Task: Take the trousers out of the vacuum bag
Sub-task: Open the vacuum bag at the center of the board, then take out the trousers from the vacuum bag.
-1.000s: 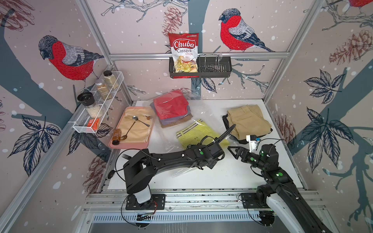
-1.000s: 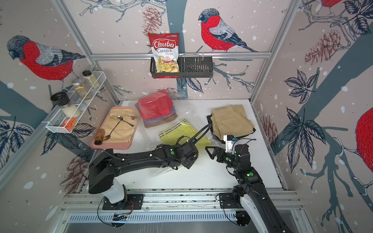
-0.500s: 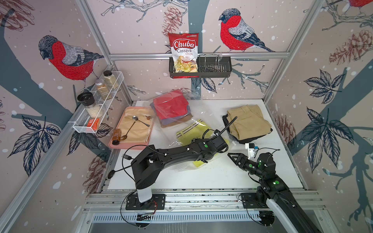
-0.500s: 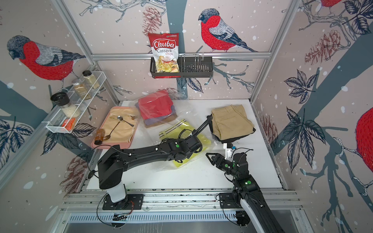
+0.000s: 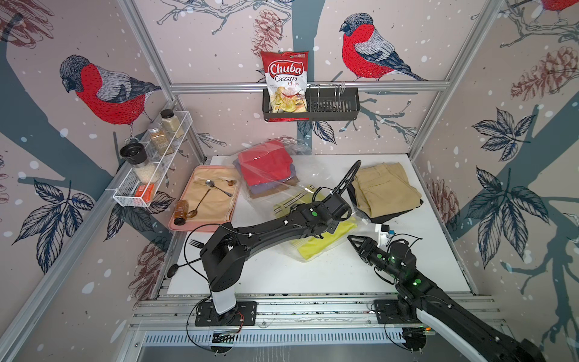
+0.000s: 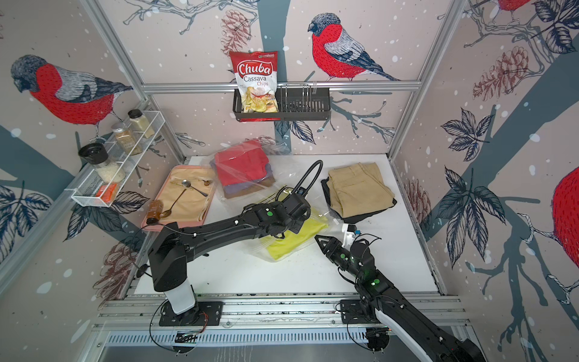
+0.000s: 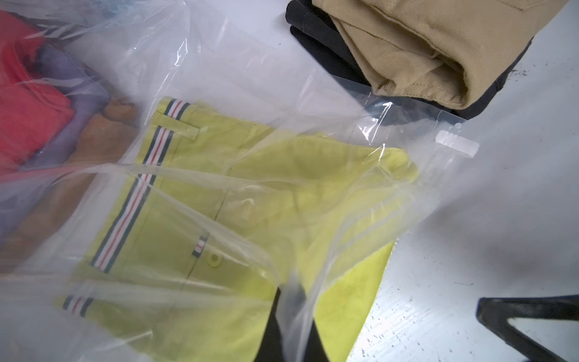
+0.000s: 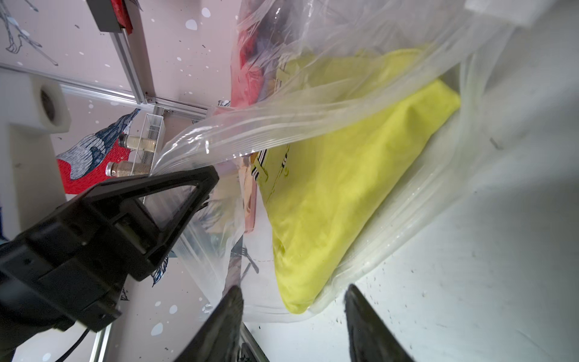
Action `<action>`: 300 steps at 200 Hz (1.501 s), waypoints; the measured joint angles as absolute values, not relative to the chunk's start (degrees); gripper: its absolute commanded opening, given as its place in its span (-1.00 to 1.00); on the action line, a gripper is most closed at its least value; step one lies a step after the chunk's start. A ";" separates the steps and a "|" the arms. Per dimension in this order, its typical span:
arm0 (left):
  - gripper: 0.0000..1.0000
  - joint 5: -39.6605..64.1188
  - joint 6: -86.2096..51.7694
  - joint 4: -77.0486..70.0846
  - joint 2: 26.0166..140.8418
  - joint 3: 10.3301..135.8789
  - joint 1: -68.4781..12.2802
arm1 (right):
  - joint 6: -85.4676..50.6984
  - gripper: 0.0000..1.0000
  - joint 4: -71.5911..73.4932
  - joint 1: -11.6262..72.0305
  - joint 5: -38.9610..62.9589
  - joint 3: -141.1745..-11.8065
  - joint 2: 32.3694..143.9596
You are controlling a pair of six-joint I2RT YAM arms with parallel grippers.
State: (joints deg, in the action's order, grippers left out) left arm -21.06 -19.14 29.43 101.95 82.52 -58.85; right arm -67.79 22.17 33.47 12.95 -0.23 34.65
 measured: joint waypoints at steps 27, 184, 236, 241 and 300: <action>-1.00 -19.73 -19.57 28.80 100.86 81.95 -58.22 | -68.97 0.12 27.88 35.46 10.28 -1.41 43.83; -1.00 -18.02 -21.04 25.69 98.50 78.63 -57.43 | -74.02 0.36 41.43 42.11 1.61 -6.04 66.41; -1.00 -17.82 -21.10 24.67 98.21 77.78 -57.43 | -75.33 0.35 47.77 43.51 2.11 -7.55 75.59; -1.00 -17.82 -21.12 24.62 98.10 77.67 -57.43 | -75.35 0.35 48.16 43.70 2.15 -7.81 76.34; -1.00 -17.52 -21.21 24.43 97.43 76.38 -57.43 | -76.69 0.31 55.05 44.60 2.24 -9.98 84.97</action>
